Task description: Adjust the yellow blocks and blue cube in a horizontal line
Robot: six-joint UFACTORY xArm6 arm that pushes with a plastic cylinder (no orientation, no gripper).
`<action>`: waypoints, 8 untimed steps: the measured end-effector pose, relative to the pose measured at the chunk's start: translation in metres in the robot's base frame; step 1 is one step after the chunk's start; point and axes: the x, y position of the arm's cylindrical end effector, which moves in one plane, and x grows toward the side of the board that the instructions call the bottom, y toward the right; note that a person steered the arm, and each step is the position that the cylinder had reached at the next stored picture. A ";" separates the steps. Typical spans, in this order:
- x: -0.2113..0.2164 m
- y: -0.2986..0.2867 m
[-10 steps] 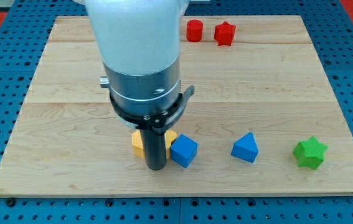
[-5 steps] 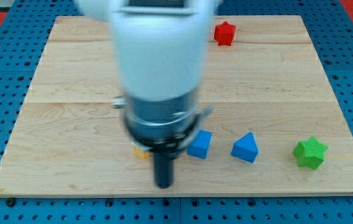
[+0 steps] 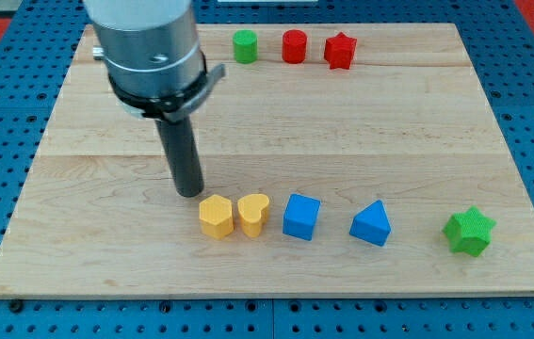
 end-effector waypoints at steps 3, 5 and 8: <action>0.005 0.022; 0.005 0.052; -0.046 0.118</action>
